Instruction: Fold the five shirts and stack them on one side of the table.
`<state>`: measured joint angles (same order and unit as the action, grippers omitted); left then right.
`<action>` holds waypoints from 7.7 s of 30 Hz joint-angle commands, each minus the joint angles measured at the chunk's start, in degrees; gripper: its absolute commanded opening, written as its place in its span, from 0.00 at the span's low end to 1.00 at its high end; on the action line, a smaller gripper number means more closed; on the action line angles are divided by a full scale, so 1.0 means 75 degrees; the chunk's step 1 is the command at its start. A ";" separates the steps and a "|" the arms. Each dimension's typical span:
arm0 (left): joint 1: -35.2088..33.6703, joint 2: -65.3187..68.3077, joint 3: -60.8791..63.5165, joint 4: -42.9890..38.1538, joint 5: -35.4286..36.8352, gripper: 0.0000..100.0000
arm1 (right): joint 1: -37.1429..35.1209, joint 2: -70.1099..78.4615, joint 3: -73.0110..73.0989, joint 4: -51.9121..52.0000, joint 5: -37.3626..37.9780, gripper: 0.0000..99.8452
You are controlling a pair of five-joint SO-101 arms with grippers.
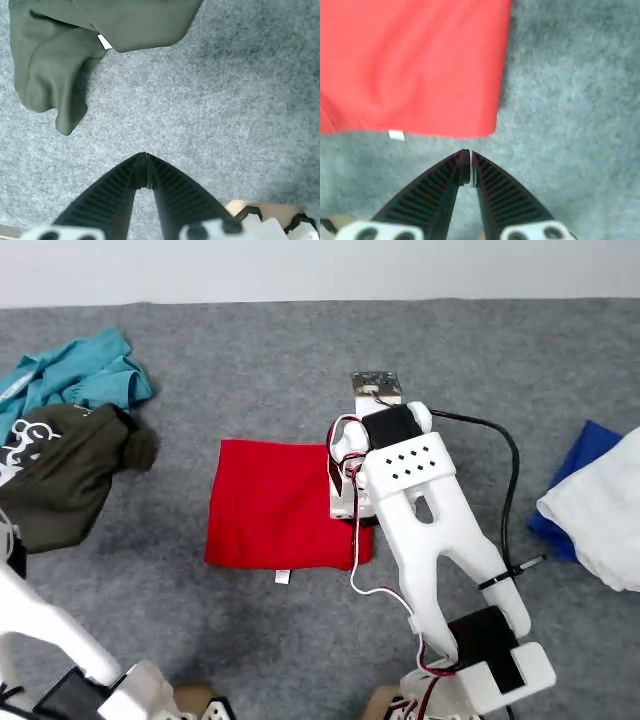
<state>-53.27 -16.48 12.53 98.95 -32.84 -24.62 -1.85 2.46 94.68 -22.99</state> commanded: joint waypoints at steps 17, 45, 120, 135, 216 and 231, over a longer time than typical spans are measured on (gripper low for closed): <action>0.0012 -0.0352 0.0709 -0.0363 0.0047 0.00 | -0.0229 0.1623 0.0527 -0.2667 -0.0539 0.36; 0.0481 -0.0281 0.0733 -0.0903 0.0047 0.00 | -0.0463 0.3921 -0.0668 -0.3698 -0.0117 0.02; 0.0551 -0.0281 0.0744 -0.0914 0.0035 0.00 | 0.0604 0.1799 -0.2884 -0.0475 -0.1887 0.22; 0.0551 -0.0281 0.1858 -0.1981 0.0023 0.00 | 0.0463 0.4003 -0.2884 -0.3311 -0.2743 0.49; 0.0457 -0.0352 0.1846 -0.1254 0.0023 0.00 | 0.5562 0.0944 -0.2884 -0.3206 0.3223 0.01; 0.0504 -0.0352 0.1858 -0.0996 0.0047 0.00 | 0.7215 0.0979 -0.2884 -0.4179 0.3704 0.01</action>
<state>-49.67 -17.01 26.68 90.68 -32.84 27.34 9.67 -15.91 64.70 3.21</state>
